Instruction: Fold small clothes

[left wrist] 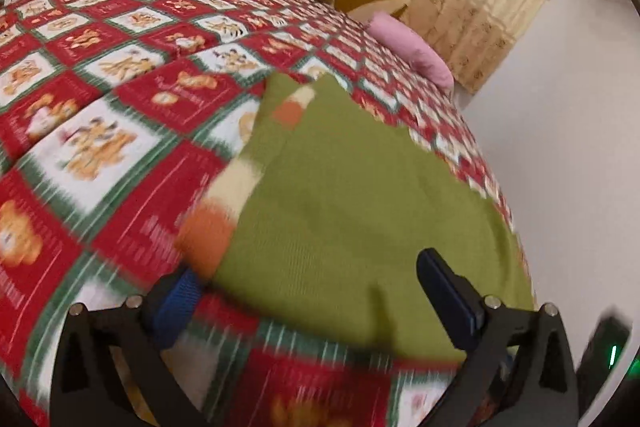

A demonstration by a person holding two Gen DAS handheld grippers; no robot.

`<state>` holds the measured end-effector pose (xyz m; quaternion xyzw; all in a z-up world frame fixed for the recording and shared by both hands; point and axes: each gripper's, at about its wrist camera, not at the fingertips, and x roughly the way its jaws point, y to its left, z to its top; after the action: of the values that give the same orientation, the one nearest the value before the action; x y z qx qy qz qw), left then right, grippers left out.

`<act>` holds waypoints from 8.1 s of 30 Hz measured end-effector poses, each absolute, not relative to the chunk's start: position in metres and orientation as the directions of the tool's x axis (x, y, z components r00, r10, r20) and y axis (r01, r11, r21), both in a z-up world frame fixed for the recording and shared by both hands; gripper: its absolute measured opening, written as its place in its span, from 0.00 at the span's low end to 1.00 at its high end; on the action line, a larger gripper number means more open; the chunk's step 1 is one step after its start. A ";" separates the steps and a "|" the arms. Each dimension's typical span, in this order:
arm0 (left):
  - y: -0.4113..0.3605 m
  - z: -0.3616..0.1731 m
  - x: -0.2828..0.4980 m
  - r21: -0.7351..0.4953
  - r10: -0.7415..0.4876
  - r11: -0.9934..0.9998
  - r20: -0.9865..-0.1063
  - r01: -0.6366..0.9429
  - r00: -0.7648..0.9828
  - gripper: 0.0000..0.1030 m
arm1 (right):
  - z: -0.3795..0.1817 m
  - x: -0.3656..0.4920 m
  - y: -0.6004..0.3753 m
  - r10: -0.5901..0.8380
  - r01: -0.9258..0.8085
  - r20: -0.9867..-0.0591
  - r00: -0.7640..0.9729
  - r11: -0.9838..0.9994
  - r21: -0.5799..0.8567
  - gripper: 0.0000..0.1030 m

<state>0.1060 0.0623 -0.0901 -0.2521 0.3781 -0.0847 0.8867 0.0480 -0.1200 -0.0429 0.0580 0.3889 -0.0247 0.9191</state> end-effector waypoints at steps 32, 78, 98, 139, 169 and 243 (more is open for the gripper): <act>0.049 -0.067 0.142 -0.431 -0.333 0.898 -0.535 0.088 0.777 0.24 | -0.043 0.124 -0.093 0.120 0.022 -0.700 0.704 0.982 0.189 0.11; -0.004 -0.070 0.157 -0.386 -0.499 0.864 -0.574 0.323 0.649 0.23 | -0.016 0.280 -0.046 0.424 -0.355 -0.787 0.448 0.892 0.279 0.17; -0.084 -0.029 0.120 -0.214 -0.500 0.858 -0.551 0.466 0.668 0.21 | 0.026 0.227 -0.166 0.385 -0.216 -0.682 0.622 0.921 0.323 0.14; -0.198 -0.027 0.066 -0.107 -0.543 0.743 -0.675 0.661 0.500 0.67 | -0.026 0.175 -0.380 0.191 0.133 -0.715 0.672 0.919 0.370 0.32; -0.065 -0.054 0.091 -0.129 -0.358 0.910 -0.723 0.393 0.591 0.91 | -0.021 0.018 -0.291 0.010 0.128 -0.745 0.667 0.984 0.127 0.08; -0.078 -0.064 0.220 -0.312 -0.407 0.913 -0.710 0.262 0.574 1.00 | -0.037 0.132 -0.303 -0.137 0.206 -0.775 0.617 0.979 -0.009 0.06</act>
<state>0.2196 -0.0778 -0.0640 -0.0861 0.4208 -0.1895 0.8830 0.1315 -0.3028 -0.0367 0.0403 0.4269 -0.0955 0.8983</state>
